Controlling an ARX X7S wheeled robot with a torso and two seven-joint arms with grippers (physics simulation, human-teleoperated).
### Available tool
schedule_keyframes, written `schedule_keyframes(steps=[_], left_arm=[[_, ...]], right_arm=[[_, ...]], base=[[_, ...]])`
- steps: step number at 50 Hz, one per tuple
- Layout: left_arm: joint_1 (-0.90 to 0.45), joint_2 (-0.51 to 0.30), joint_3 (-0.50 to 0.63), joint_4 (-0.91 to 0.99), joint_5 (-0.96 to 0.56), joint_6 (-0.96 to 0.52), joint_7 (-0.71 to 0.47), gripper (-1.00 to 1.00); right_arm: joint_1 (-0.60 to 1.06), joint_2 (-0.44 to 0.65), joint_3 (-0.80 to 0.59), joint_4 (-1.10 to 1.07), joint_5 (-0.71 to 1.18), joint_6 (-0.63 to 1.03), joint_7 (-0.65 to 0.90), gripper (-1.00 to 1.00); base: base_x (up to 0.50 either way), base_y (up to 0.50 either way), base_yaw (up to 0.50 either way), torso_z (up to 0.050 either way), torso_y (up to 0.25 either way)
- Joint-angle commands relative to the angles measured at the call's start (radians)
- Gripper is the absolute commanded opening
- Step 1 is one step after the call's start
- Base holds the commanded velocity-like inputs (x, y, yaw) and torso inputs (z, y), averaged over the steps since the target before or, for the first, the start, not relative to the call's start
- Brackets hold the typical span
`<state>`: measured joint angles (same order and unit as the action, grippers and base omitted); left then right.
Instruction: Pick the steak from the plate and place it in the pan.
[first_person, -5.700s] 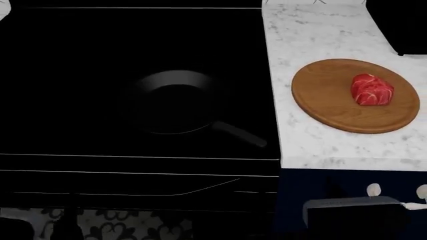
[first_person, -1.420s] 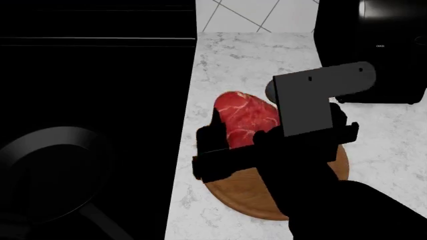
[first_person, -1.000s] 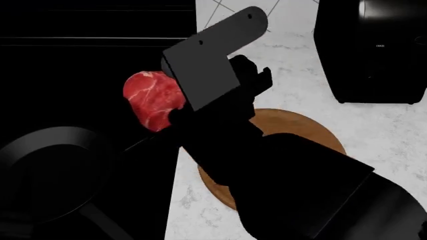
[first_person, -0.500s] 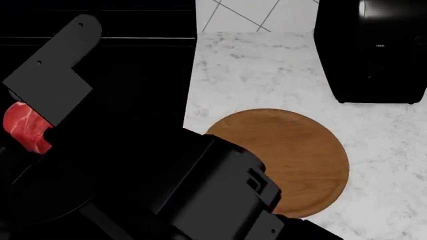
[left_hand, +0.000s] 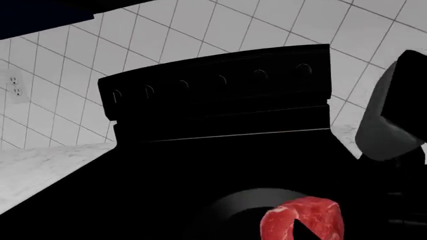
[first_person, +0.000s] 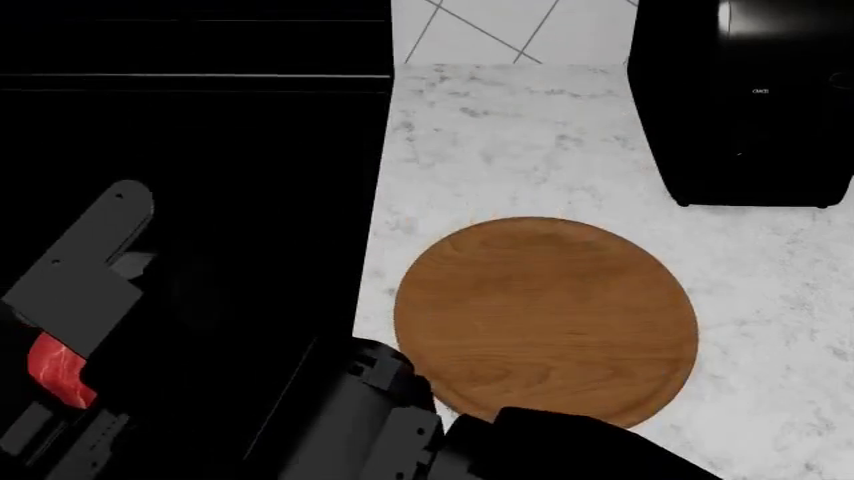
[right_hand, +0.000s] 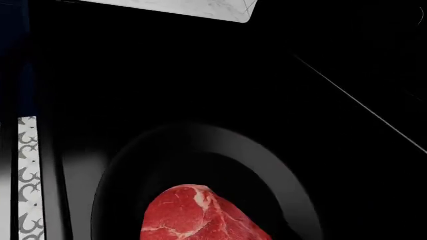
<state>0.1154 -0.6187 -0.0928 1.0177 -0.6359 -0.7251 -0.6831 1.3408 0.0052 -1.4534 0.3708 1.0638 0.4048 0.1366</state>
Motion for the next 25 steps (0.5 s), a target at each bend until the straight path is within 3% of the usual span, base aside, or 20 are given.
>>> schedule_keyframes(steps=[1, 8, 14, 21, 25], left_arm=[[0.029, -0.016, -0.007, 0.005, -0.014, 0.023, -0.017, 1.00], [0.014, -0.025, -0.004, -0.006, -0.030, 0.030, -0.018, 1.00], [0.000, -0.032, 0.010, -0.015, -0.031, 0.033, -0.019, 1.00], [-0.042, -0.039, 0.026, -0.036, -0.035, 0.028, -0.016, 1.00], [-0.098, -0.047, 0.051, -0.047, -0.043, 0.004, -0.015, 1.00]], right_arm=[[0.025, -0.005, -0.095, 0.068, 0.032, -0.083, 0.013, 1.00], [0.104, -0.005, -0.085, -0.018, 0.111, -0.108, 0.042, 1.00], [0.184, 0.072, 0.000, -0.206, 0.185, -0.102, 0.101, 1.00], [0.291, 0.282, 0.150, -0.452, 0.282, -0.105, 0.253, 1.00], [0.303, 0.443, 0.182, -0.502, 0.235, -0.123, 0.319, 1.00]], base=[[0.00, 0.00, 0.00, 0.000, 0.010], [0.00, 0.00, 0.00, 0.000, 0.000], [0.00, 0.00, 0.00, 0.000, 0.000], [0.00, 0.00, 0.00, 0.000, 0.000], [0.00, 0.00, 0.00, 0.000, 0.000]])
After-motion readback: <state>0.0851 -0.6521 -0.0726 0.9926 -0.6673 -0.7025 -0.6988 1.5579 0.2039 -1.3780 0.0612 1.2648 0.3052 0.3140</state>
